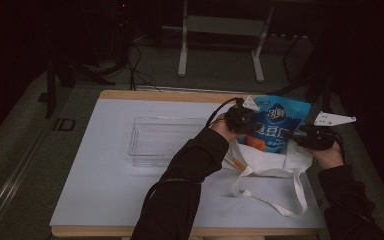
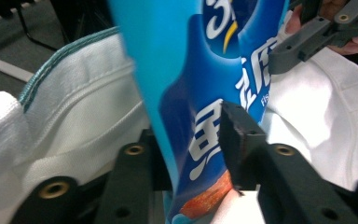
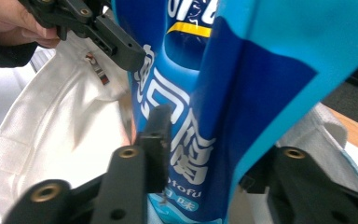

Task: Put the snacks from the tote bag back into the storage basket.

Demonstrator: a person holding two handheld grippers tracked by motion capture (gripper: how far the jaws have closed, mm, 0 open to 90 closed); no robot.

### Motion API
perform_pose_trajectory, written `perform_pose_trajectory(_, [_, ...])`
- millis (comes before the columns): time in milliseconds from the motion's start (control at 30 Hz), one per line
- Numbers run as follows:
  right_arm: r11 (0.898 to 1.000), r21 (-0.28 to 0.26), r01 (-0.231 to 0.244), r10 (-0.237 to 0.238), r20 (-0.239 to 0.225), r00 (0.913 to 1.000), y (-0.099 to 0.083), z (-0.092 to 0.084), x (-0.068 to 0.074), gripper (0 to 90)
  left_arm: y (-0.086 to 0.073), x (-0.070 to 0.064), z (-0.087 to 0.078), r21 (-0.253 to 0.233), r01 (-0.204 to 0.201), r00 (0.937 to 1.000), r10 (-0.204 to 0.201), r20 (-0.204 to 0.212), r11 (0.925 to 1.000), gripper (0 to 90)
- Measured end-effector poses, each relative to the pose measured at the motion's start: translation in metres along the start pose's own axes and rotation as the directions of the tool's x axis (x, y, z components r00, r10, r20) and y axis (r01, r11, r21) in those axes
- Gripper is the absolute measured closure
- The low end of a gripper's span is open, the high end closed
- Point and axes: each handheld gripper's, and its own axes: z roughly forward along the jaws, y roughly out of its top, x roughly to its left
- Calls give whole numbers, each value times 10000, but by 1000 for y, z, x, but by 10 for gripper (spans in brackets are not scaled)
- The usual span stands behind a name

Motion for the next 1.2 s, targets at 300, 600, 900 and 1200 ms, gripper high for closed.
perform_pose_trajectory(300, [9995,308,46,-45,-9,10000,4,1,3,829,3,-1,1,358,-112,9999,109,98,9993,882])
perform_pose_trajectory(600, [9984,538,185,-198,239,9995,9,2,6,864,6,0,0,573,-53,9999,44,156,9983,899])
perform_pose_trajectory(900, [9985,535,139,-153,256,9996,15,-1,6,880,12,-1,-6,499,-150,9997,140,212,9986,900])
perform_pose_trajectory(1200, [9992,350,206,-214,235,9995,29,-12,7,886,24,-5,-18,265,-254,9994,248,254,9993,900])
